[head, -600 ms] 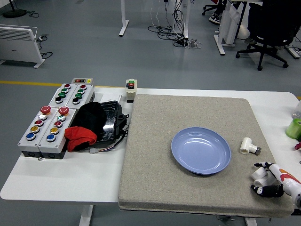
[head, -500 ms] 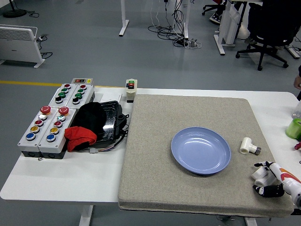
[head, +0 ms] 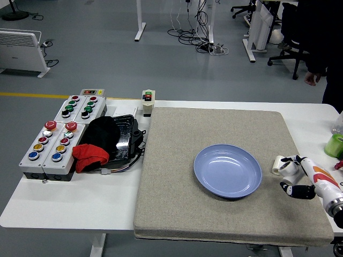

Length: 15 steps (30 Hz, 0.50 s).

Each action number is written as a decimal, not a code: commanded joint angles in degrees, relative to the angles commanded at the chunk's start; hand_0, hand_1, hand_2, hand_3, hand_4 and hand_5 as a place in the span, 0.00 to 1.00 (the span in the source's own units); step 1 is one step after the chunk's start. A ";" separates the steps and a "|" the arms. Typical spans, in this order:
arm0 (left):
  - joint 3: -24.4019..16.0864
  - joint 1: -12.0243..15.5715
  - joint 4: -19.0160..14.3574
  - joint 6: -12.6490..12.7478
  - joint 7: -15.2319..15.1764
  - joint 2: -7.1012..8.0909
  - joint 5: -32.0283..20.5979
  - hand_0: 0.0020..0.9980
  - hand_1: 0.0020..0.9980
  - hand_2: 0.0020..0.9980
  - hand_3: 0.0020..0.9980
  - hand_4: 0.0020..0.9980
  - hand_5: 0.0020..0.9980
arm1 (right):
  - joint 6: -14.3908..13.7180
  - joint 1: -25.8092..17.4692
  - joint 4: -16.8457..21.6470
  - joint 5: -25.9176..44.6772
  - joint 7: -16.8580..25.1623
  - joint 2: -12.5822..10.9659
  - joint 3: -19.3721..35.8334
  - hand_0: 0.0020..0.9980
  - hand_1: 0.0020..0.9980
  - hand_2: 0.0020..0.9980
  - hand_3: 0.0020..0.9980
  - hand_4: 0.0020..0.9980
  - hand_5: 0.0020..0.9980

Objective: Pick pipe place plate twice

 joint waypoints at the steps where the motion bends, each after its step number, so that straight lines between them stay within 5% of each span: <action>1: -0.06 0.00 -0.01 0.01 0.02 -0.01 0.02 0.70 0.68 0.71 0.65 0.31 1.00 | -0.05 1.22 -0.57 0.08 -0.11 0.44 -1.28 0.23 0.37 0.49 0.56 0.43 0.01; 7: -0.46 -0.02 -0.05 0.09 -0.02 -0.08 0.03 0.70 0.68 0.71 0.65 0.31 1.00 | 0.22 7.22 -4.72 0.45 0.11 3.22 -7.58 0.32 0.43 0.53 0.57 0.47 0.05; 10: -0.77 -0.08 -0.09 0.16 -0.04 -0.08 0.16 0.70 0.68 0.71 0.65 0.31 1.00 | 2.88 9.02 -6.79 0.12 -1.41 4.24 -9.00 0.32 0.43 0.53 0.57 0.47 0.05; 11: -0.95 -0.09 -0.11 0.19 -0.05 -0.09 0.21 0.70 0.68 0.71 0.65 0.31 1.00 | 4.29 9.62 -7.59 -0.65 -1.81 4.65 -9.23 0.95 0.92 1.00 0.95 0.79 0.34; 15: -1.22 -0.08 -0.15 0.24 -0.08 -0.11 0.22 0.70 0.68 0.71 0.65 0.31 1.00 | 6.71 11.20 -9.24 0.08 -2.33 5.28 -9.66 0.95 0.92 1.00 0.95 0.79 0.34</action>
